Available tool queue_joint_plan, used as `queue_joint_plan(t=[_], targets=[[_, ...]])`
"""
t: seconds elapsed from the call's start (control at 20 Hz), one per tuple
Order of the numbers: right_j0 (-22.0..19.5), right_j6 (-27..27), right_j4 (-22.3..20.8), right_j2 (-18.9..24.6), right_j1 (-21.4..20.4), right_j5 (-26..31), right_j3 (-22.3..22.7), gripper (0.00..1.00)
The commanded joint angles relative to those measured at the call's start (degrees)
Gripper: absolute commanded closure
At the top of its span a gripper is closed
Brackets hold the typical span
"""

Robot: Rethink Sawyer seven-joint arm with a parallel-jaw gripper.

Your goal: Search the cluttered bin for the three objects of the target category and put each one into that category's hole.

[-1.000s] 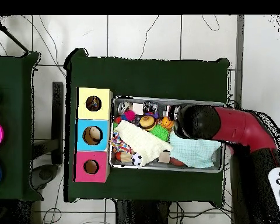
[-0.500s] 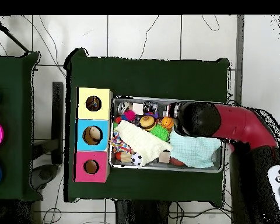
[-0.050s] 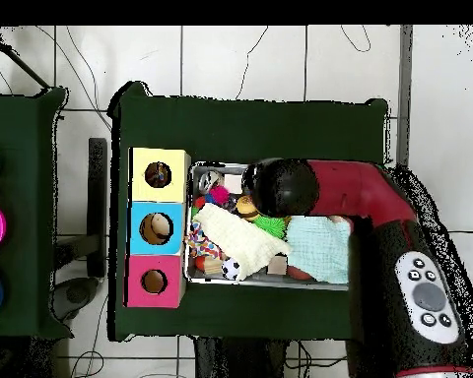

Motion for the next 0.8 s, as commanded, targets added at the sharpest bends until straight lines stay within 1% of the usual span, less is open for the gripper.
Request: queue_joint_plan(t=[0.05, 0.4, 0.65, 0.8], targets=[[4.3, 4.0, -0.6, -0.4, 2.6, 3.5, -2.2, 0.00], [7.6, 6.7, 1.1, -2.2, 1.8, 3.3, -1.8, 0.00], [7.7, 6.0, 2.1, -2.7, 0.8, 3.4, -0.7, 0.00], [7.0, 5.1, 2.1, -2.6, 1.1, 2.7, -0.3, 0.00]])
